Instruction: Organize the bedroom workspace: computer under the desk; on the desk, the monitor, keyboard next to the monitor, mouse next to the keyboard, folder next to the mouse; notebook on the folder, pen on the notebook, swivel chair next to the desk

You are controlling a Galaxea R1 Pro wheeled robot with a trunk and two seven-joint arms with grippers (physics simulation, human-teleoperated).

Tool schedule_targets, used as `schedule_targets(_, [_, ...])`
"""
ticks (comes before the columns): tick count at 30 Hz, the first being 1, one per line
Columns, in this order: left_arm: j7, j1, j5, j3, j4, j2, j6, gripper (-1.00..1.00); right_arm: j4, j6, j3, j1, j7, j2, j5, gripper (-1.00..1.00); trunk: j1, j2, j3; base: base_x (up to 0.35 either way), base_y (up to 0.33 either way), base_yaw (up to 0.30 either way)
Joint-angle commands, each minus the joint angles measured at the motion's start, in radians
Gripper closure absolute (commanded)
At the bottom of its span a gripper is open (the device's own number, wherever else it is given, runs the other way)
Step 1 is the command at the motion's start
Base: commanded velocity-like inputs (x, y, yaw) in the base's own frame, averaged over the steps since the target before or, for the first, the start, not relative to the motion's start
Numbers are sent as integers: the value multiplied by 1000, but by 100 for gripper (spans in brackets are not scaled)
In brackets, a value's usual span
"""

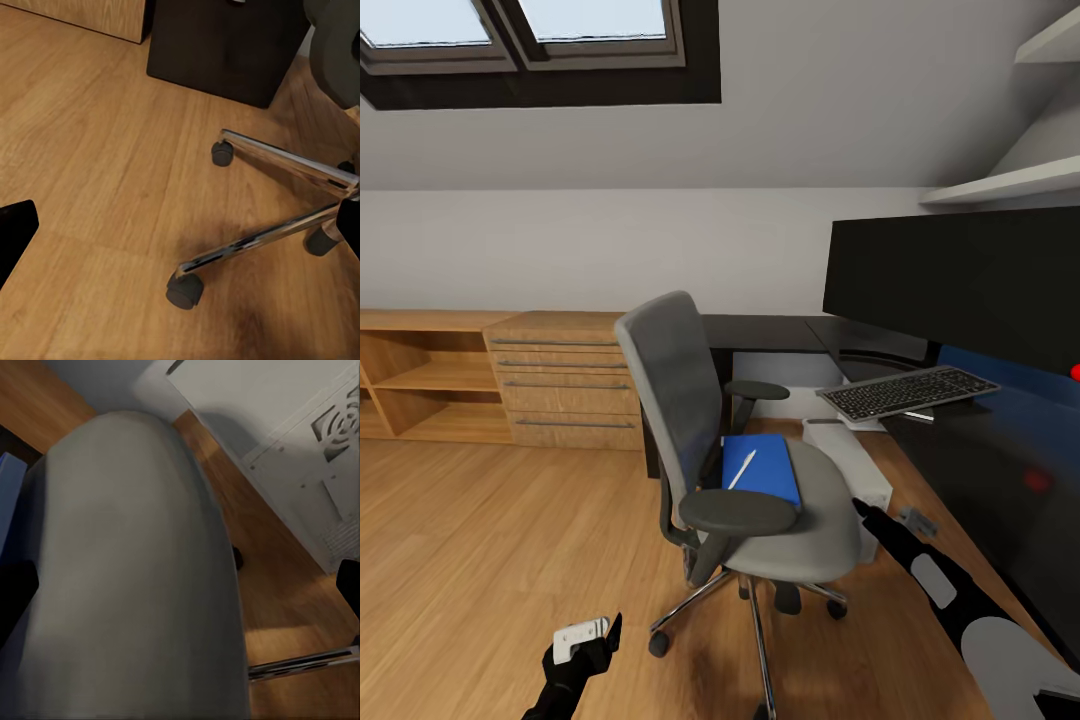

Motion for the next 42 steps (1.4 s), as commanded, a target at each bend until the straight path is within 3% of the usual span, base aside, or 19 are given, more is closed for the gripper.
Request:
schedule_targets(1, [-6,-1,11,-2,1,1,-3,-100,-1,13,-7,0,5,1,-8,-100,0,0,-1,0,0,0])
schedule_targets(17, [-5,-1,10,-2,1,0,-1,-100,0,33,-8,0,6,1,-9,-100,0,0,-18,0,0,42])
schedule_targets(42, [-5,-1,12,-2,1,1,0,-100,25,33,-10,0,7,-5,-7,-100,0,0,-20,0,0,4])
